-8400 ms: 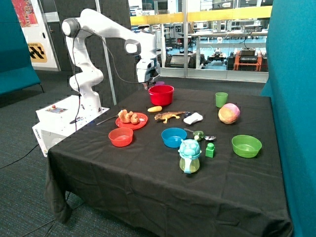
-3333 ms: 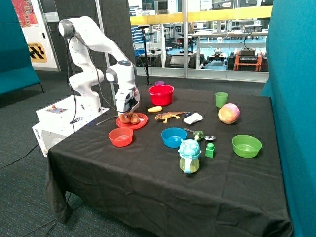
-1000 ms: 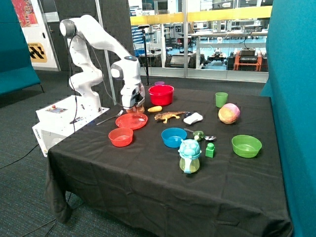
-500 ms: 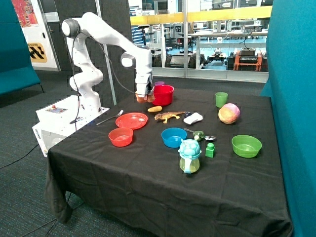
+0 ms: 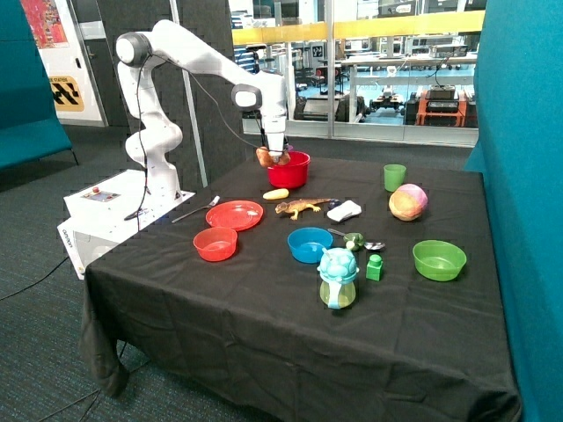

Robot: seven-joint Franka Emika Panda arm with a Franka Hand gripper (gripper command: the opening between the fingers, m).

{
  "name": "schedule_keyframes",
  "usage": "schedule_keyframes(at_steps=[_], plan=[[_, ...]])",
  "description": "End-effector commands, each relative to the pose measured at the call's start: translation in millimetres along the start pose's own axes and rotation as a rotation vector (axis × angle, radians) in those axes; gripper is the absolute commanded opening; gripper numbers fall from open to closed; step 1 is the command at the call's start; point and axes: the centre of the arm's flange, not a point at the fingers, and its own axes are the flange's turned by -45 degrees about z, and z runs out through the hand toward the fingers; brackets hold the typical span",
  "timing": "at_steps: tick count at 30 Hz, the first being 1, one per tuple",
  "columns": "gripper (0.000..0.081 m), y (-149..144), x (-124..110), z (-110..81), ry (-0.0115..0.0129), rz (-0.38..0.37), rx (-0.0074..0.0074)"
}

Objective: Hide the teddy bear in the red bowl

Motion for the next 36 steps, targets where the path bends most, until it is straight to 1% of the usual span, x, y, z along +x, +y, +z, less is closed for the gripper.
schedule_keyframes(at_steps=[1,5,9,12,15,23,28,36], plan=[[0.0000,-55.1,33.9,-9.5,-0.0021,-0.129,0.0012],[0.0000,-70.9,43.0,-9.5,-0.0021,-0.151,0.0013],[0.0000,-87.3,51.5,-5.5,-0.0021,-0.172,0.0013],[0.0000,-96.7,55.8,0.2,-0.0021,-0.171,0.0013],[0.0000,-104.1,57.7,10.9,-0.0021,-0.163,0.0013],[0.0000,-109.1,56.0,29.2,-0.0021,-0.144,0.0013],[0.0000,-103.2,55.7,43.9,-0.0021,-0.117,0.0012],[0.0000,-92.9,59.2,59.5,-0.0021,-0.091,0.0012]])
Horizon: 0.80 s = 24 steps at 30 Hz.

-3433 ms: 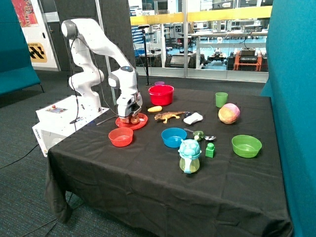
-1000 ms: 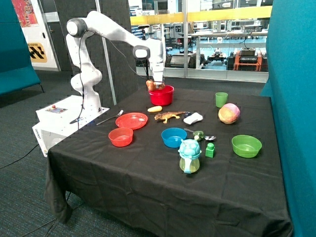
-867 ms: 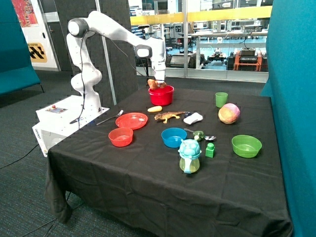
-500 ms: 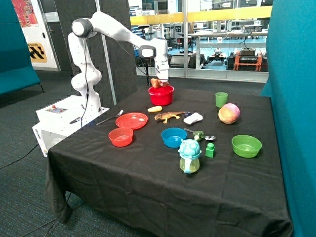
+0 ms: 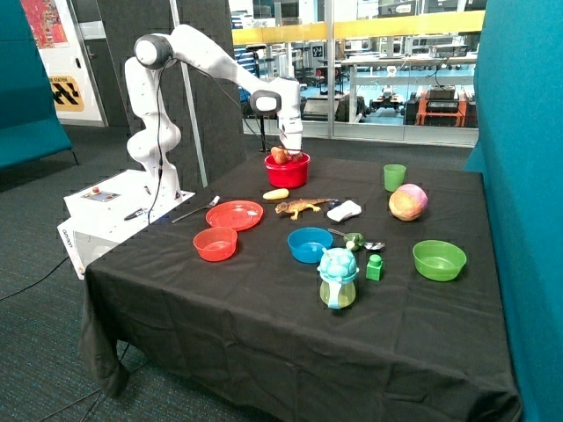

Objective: Hide the teddy bear in the red bowl

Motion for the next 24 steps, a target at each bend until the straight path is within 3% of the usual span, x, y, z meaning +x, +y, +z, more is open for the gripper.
schedule_keyframes(at_steps=[1,6,9,12,15,18,24], plan=[[0.0000,6.7,3.6,20.2,0.0022,0.028,-0.0061],[0.0000,13.8,6.6,23.5,0.0023,0.056,-0.0060],[0.0000,21.9,7.4,26.2,0.0025,0.109,-0.0060],[0.0331,30.1,8.1,29.5,0.0026,0.143,-0.0059],[0.0523,34.9,7.7,31.5,0.0026,0.138,-0.0060],[0.0589,35.4,7.6,31.2,0.0025,0.126,-0.0060],[0.0620,30.2,10.5,28.4,0.0024,0.096,-0.0060]])
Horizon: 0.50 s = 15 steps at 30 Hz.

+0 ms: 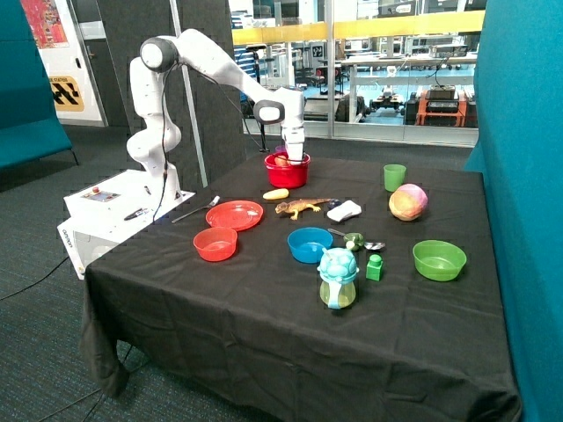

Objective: Hide the teddy bear in the red bowl

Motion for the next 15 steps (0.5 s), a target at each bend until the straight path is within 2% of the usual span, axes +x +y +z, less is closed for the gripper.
schedule_keyframes(at_steps=[1,15], plan=[[0.0623,1.2,4.9,0.8,-0.0027,-0.013,0.0005],[0.0690,-13.8,14.2,-8.3,-0.0027,-0.061,0.0006]])
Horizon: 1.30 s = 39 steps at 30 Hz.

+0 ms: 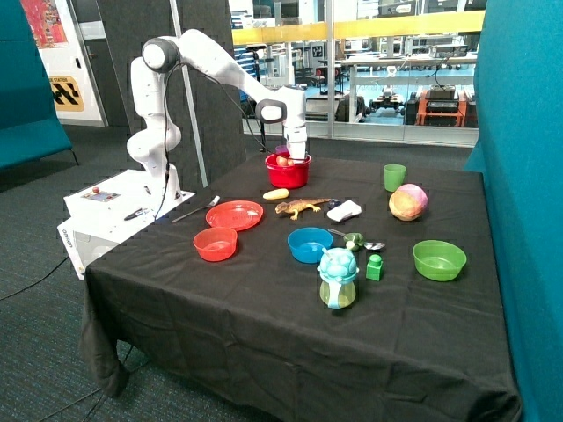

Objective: Hide the teddy bear in the red bowl

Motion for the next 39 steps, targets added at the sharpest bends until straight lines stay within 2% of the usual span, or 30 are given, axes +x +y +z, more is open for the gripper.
schedule_keyframes(at_steps=[1,10,18,20,29,39], plan=[[0.0690,-8.6,7.0,-6.2,-0.0052,-0.032,0.0038],[0.0683,-17.5,11.7,-17.5,-0.0051,-0.066,0.0039],[0.0677,-14.2,15.1,-47.3,-0.0051,-0.090,0.0040],[0.0651,-9.5,14.7,-55.6,-0.0051,-0.087,0.0040],[0.0630,23.9,0.4,-84.8,-0.0052,-0.035,0.0038],[0.0610,61.4,-33.6,-96.4,-0.0053,0.029,0.0037]])
